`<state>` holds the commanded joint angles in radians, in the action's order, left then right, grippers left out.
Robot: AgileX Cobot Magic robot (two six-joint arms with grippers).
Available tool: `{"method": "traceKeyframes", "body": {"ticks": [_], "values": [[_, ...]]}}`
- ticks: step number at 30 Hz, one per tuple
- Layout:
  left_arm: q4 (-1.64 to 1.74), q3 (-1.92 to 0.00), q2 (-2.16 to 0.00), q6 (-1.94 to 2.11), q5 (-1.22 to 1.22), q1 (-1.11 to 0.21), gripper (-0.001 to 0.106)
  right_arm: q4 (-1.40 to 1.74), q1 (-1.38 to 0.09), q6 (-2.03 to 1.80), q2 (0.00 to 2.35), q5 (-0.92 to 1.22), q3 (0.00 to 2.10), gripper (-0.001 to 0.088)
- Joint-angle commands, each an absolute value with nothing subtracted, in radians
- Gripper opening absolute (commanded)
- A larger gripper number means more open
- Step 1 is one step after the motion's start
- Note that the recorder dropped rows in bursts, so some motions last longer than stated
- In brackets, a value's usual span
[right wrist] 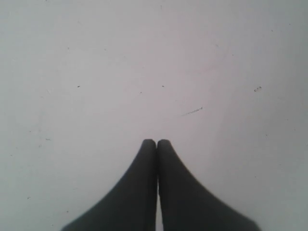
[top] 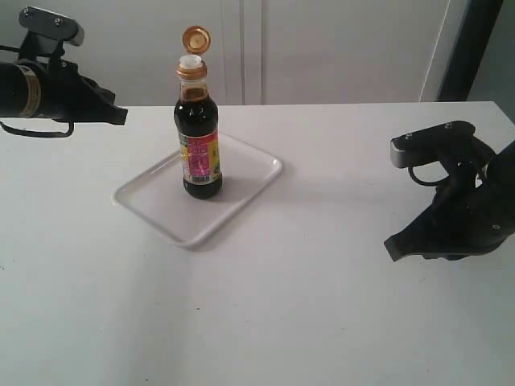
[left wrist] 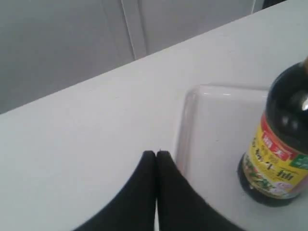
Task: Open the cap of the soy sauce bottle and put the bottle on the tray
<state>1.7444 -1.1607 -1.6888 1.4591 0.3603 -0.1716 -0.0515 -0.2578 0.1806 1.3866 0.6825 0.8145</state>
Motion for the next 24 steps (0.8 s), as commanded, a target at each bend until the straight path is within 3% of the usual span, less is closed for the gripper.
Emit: {"method": "traceKeyframes", "body": {"ticks": [10, 14, 18, 24], "values": [[1.741, -1.161, -1.689, 1.267, -0.261, -0.172, 0.000, -0.051, -0.258, 0.181, 1.387, 0.682, 0.815, 0.0000], [1.564, -1.161, -1.689, 1.188, -0.455, -0.170, 0.000, -0.051, -0.258, 0.181, 1.387, 0.681, 0.815, 0.0000], [1.189, -1.161, -1.687, 0.937, -0.489, -0.160, 0.000, -0.051, -0.258, 0.181, 1.387, 0.681, 0.815, 0.0000], [0.429, -1.161, -1.687, 0.205, -0.543, -0.160, 0.000, -0.055, -0.258, 0.181, 1.387, 0.672, 0.815, 0.0000]]}}
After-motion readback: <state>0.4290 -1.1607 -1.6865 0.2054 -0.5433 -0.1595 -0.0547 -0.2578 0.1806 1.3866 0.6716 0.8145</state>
